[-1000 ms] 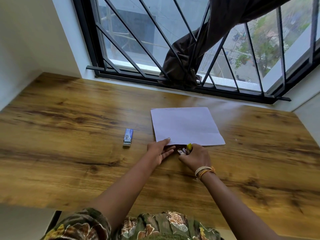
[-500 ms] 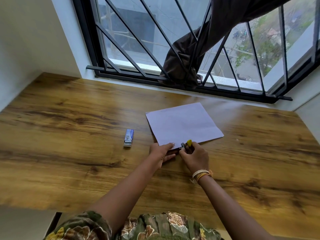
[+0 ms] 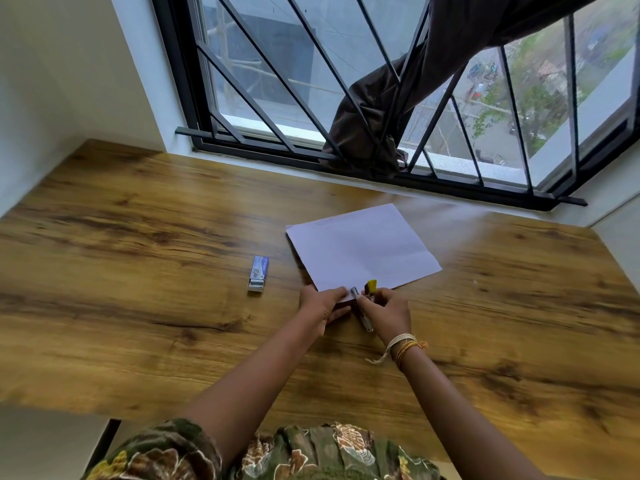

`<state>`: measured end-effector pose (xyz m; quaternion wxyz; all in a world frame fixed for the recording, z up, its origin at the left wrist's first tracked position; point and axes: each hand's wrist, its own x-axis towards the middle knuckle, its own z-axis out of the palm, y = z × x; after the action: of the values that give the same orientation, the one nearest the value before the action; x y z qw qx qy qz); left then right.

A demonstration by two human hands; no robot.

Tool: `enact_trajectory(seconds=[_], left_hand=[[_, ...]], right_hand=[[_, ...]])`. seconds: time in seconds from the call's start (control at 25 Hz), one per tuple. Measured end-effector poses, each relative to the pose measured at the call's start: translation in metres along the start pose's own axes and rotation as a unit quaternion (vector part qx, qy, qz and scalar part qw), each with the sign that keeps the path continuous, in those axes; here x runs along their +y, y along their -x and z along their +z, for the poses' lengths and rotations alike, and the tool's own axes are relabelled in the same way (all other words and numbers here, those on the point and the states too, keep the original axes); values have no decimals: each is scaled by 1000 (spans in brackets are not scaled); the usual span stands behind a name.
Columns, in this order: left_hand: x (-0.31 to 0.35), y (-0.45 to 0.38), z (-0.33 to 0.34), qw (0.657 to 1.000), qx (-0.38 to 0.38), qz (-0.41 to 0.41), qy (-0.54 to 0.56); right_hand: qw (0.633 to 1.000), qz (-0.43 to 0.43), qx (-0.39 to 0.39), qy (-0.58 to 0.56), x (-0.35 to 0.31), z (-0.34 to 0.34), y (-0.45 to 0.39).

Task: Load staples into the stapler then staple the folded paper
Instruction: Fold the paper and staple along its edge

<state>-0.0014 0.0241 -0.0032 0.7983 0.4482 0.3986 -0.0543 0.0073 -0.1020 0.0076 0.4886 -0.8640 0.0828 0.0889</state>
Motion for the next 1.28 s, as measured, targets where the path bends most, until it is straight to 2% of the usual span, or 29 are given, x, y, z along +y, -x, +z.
enact_trajectory(seconds=[0.08, 0.2, 0.28, 0.36, 0.48, 0.68, 0.8, 0.92, 1.28], left_hand=[[0, 0, -1, 1000, -5, -2, 2], [0, 2, -3, 999, -32, 1, 2], [1, 3, -5, 999, -50, 1, 3], [1, 5, -6, 998, -58, 4, 7], [3, 6, -6, 999, -53, 5, 8], [4, 5, -6, 998, -62, -2, 13], [3, 6, -7, 997, -71, 2, 13], [5, 5, -8, 997, -80, -3, 7], [4, 3, -8, 997, -82, -9, 3]], right_hand=[[999, 45, -25, -8, -3, -2, -2], [985, 109, -109, -74, -10, -6, -8], [961, 158, -154, -170, -12, -11, -10], [921, 196, -193, -276, -16, -17, -6], [878, 219, -213, -369, -17, -20, 1], [881, 255, -236, -322, -18, -20, -4], [859, 281, -276, -326, -14, -16, -8], [856, 277, -301, -315, -15, -9, -9], [861, 246, -278, -348, -4, -9, -11]])
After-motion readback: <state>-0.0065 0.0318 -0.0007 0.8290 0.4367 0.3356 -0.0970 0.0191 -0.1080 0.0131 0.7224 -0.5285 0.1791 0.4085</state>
